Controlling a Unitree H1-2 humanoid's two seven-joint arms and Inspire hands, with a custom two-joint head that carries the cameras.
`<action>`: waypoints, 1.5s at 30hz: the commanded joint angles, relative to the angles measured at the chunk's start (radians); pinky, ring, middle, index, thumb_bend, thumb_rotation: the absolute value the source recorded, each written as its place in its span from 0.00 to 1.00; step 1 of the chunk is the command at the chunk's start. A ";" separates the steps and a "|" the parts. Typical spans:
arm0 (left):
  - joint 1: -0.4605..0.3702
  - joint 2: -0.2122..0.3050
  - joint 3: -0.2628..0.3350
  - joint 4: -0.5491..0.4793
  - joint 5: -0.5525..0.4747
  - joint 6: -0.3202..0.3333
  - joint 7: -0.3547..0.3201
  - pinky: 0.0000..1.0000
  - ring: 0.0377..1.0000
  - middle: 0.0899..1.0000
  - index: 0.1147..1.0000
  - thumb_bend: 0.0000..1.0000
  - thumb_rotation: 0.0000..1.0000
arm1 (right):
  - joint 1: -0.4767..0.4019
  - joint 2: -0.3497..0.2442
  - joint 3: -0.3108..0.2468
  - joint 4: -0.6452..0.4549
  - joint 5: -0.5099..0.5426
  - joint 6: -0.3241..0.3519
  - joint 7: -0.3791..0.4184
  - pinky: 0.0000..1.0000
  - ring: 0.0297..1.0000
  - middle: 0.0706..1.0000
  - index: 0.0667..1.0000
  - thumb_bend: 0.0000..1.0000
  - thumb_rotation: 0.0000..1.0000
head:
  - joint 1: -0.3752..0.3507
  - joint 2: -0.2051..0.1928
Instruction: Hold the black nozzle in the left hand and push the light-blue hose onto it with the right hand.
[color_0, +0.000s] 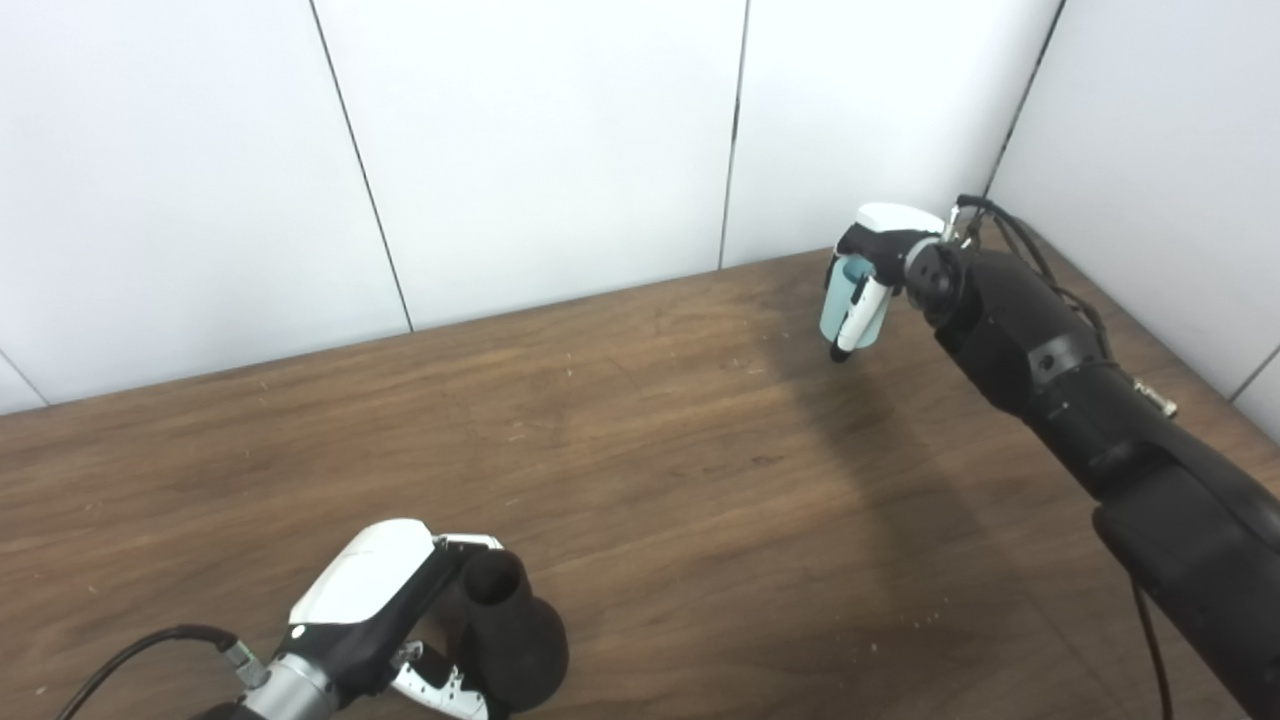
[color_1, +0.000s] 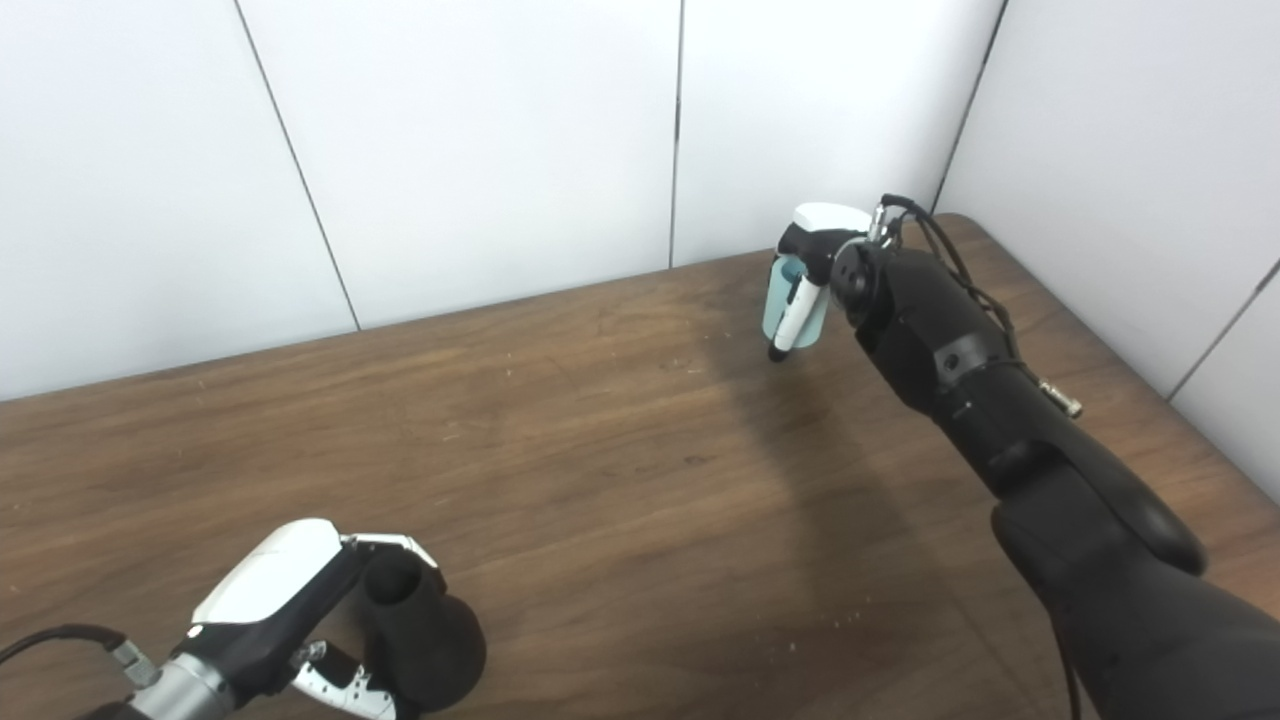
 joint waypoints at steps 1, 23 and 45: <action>0.015 0.028 -0.006 0.002 -0.001 0.010 -0.041 0.69 0.59 0.38 0.44 0.52 0.00 | -0.032 -0.021 -0.020 -0.029 0.000 -0.007 -0.042 0.51 0.53 0.56 0.57 0.86 0.01 | -0.001 0.001; -0.011 0.007 -0.024 -0.009 0.016 0.050 -0.053 0.51 0.55 0.39 0.43 0.52 0.00 | 0.012 -0.013 -0.015 -0.065 -0.053 -0.032 -0.278 0.33 0.42 0.47 0.43 0.50 0.00 | 0.047 0.012; -0.025 -0.082 -0.076 -0.008 0.070 0.113 -0.075 0.62 0.62 0.48 0.40 0.52 0.00 | 0.162 -0.002 -0.106 -0.696 0.052 -0.011 -0.009 0.31 0.41 0.46 0.43 0.50 0.00 | 0.410 0.021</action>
